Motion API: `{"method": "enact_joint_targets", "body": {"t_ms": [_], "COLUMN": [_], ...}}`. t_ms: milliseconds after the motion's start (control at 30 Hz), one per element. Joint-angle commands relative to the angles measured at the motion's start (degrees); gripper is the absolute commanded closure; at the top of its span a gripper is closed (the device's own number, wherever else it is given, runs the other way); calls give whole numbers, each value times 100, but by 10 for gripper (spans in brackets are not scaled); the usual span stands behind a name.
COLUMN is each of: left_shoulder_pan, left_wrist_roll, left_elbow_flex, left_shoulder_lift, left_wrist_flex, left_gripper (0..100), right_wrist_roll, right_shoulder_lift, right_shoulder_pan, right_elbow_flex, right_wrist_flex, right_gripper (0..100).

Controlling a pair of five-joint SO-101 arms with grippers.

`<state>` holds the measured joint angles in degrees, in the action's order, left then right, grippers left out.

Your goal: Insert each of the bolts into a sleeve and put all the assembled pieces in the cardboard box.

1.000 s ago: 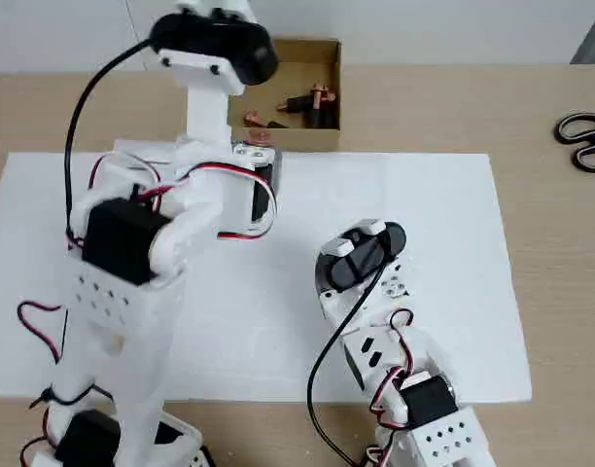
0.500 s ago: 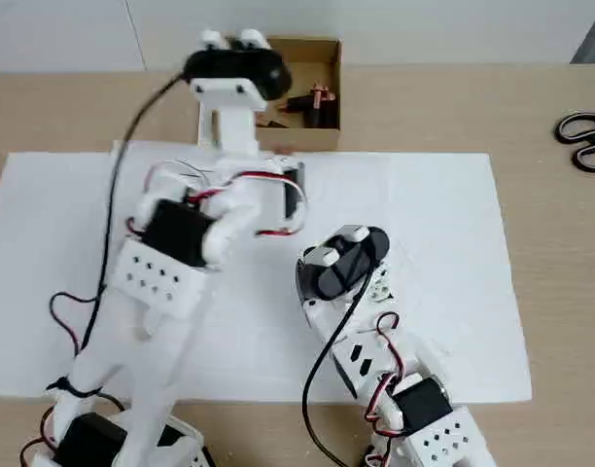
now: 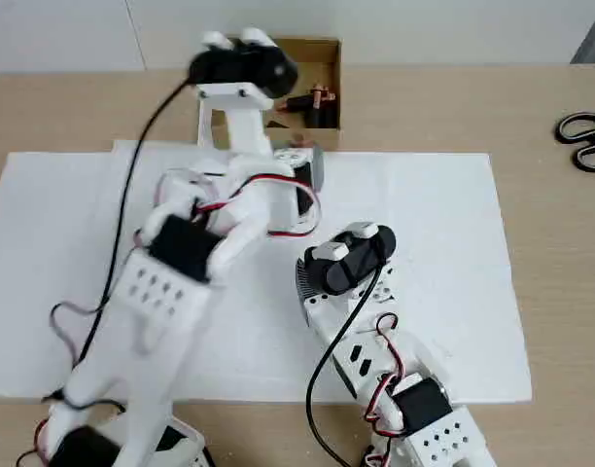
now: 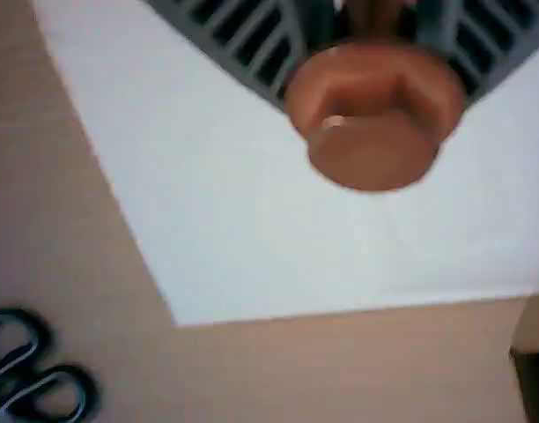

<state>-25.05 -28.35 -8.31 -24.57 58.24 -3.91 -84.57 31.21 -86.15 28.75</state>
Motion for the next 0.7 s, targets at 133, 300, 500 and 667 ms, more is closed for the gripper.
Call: {"method": "enact_joint_targets", "body": {"t_ms": [133, 300, 500, 667], "left_shoulder_pan": [26, -9, -290, -387], "left_wrist_roll": [554, 1073, 782, 501], "left_elbow_flex": [-1200, -3389, -4365, -4435], "left_shoulder_lift": [-1723, -2347, -2505, -2479], "left_wrist_flex": [-897, -2901, -3349, -3349], "left_gripper": [995, 995, 995, 995], "right_wrist_roll": [-62, -62, -62, -62], "right_shoulder_lift": [-136, -136, -136, -136], "right_shoulder_pan": [-13, -13, 4, 4], "right_elbow_flex": [44, 44, 35, 35], "right_wrist_flex": [-154, -154, -154, -154], "right_gripper": [995, 995, 995, 995]}}
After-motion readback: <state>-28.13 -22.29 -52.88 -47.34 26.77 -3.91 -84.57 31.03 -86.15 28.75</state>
